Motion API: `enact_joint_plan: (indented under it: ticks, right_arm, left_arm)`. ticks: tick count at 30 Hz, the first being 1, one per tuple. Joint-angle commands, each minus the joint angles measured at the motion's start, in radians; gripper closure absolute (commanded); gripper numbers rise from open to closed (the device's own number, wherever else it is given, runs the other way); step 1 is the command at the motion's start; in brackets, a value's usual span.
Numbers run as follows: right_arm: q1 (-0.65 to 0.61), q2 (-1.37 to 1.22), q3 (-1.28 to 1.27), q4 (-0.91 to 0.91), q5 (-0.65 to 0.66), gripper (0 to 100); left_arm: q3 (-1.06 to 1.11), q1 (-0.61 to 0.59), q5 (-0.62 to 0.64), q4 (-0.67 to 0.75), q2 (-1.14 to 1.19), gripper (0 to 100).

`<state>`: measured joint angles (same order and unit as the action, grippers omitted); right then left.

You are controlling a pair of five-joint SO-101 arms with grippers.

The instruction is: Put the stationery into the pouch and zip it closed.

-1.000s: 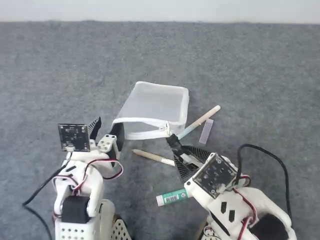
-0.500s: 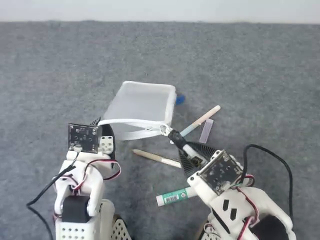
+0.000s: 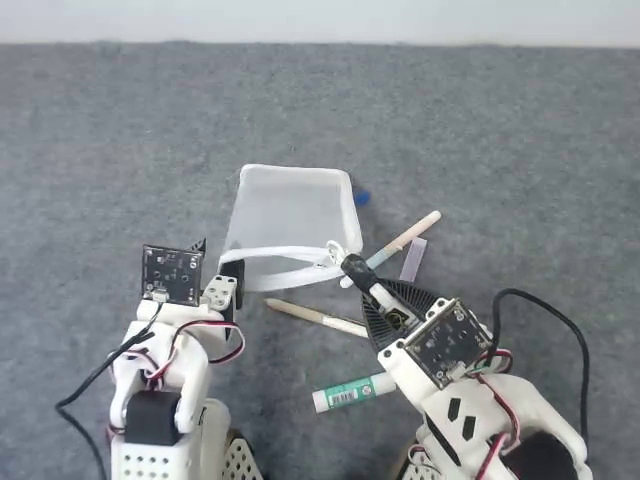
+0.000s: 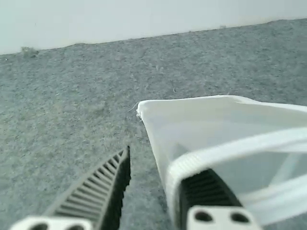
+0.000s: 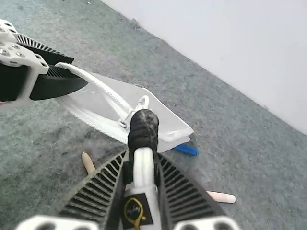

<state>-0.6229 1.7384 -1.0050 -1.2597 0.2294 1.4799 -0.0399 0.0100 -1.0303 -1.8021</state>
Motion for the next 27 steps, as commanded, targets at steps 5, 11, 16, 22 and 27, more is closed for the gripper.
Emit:
enact_joint_plan:
  ticks: [5,11,16,22,27]
  right_arm:
    - [0.010,-0.001,0.015,0.021,-0.014,99.1]
    - [0.013,-0.001,0.020,0.019,-0.015,99.1]
    - [0.016,-0.001,0.020,0.019,-0.015,99.1]
    - [0.018,-0.001,0.020,0.021,-0.015,99.1]
    - [0.027,-0.001,0.020,0.022,-0.015,99.1]
  left_arm:
    - [-0.033,0.011,0.005,0.000,-0.021,85]
    - [-0.015,0.020,0.003,0.023,-0.021,91]
    - [-0.019,0.029,-0.023,0.021,-0.021,99]
    - [-0.061,-0.020,-0.015,-0.023,-0.021,99]
    - [-0.067,-0.048,0.002,-0.023,-0.021,99]
